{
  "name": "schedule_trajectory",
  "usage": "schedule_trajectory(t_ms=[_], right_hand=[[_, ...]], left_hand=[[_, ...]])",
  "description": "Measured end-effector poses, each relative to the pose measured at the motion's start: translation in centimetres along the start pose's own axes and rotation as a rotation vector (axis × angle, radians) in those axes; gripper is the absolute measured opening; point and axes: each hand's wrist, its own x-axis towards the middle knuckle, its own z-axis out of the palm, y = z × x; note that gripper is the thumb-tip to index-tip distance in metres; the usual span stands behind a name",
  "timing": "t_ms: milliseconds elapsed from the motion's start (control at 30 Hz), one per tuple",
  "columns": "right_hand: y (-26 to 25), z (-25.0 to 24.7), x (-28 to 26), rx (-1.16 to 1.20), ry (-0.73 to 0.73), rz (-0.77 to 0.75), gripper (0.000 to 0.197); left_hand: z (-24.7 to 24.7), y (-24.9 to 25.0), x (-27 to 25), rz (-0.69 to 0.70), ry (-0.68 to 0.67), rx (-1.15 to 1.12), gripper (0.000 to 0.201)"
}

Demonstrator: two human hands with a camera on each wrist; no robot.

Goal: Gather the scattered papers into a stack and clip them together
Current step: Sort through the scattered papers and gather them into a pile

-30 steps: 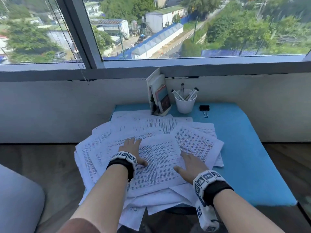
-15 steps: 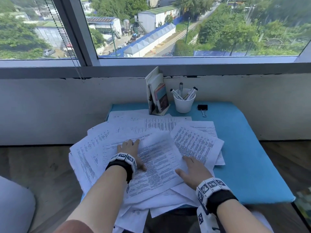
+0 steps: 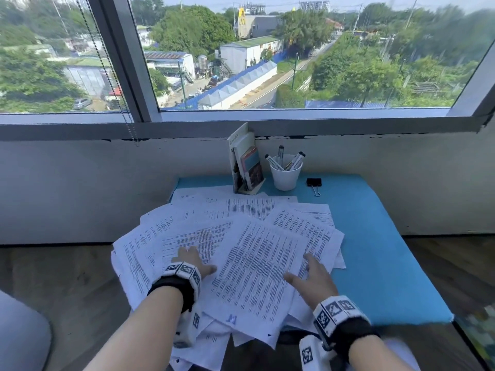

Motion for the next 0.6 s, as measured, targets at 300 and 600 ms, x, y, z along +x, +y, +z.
schedule_trajectory(t_ms=[300, 600], right_hand=[[-1.2, 1.2, 1.0, 0.169, -0.045, 0.025, 0.09], [1.6, -0.9, 1.4, 0.57, -0.033, 0.135, 0.068]], left_hand=[[2.0, 2.5, -3.0, 0.082, -0.035, -0.186, 0.04], [2.7, 3.5, -5.7, 0.233, -0.046, -1.019, 0.026]])
